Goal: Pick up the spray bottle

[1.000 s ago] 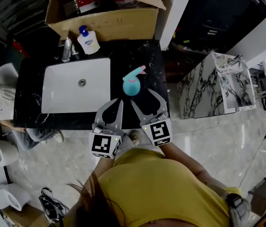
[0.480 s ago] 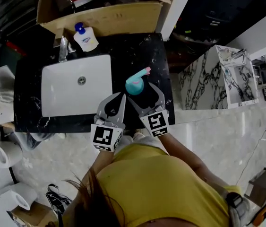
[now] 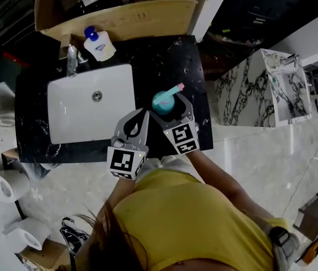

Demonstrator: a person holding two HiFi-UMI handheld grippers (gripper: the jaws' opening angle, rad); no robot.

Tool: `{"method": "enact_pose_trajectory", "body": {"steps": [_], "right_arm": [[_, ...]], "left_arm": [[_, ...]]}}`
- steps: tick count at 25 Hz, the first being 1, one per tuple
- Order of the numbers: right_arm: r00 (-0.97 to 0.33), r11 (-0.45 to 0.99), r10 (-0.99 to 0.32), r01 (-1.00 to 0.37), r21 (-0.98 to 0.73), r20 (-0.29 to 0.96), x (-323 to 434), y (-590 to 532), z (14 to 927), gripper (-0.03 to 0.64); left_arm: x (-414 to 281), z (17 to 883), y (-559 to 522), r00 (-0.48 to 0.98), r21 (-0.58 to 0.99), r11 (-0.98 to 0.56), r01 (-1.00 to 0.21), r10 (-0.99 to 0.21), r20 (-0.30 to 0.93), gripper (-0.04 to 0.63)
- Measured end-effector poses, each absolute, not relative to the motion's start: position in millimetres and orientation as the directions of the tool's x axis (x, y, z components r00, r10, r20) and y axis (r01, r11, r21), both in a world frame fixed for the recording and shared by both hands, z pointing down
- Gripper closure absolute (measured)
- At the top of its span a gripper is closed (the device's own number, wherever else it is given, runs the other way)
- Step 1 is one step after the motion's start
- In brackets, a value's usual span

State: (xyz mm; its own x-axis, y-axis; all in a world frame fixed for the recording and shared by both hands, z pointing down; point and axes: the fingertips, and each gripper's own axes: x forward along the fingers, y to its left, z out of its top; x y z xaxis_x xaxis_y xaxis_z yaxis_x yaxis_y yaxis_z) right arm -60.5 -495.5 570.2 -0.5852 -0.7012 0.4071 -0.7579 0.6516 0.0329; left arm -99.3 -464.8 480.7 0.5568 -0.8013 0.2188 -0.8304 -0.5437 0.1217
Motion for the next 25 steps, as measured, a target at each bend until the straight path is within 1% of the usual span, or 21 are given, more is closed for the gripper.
{"method": "enact_pose_trajectory", "body": {"steps": [5, 13, 20, 25], "right_arm": [[-0.572, 0.644, -0.698, -0.764, 0.029, 0.43, -63, -502, 578, 0.23], [-0.571, 0.643, -0.712, -0.764, 0.055, 0.409, -62, -500, 571, 0.23], [-0.557, 0.622, -0.744, -0.779, 0.078, 0.369, -55, -493, 538, 0.23], [-0.525, 0.578, -0.787, -0.811, 0.09, 0.323, -42, -485, 503, 0.232]], "left_arm": [[-104, 483, -467, 0.556, 0.124, -0.543, -0.831, -0.8, 0.226, 0.589], [-108, 483, -461, 0.549, 0.117, -0.537, -0.836, -0.805, 0.227, 0.589], [-106, 477, -454, 0.55, 0.111, -0.54, -0.835, -0.808, 0.211, 0.589], [-102, 470, -449, 0.552, 0.104, -0.543, -0.833, -0.812, 0.19, 0.589]]}}
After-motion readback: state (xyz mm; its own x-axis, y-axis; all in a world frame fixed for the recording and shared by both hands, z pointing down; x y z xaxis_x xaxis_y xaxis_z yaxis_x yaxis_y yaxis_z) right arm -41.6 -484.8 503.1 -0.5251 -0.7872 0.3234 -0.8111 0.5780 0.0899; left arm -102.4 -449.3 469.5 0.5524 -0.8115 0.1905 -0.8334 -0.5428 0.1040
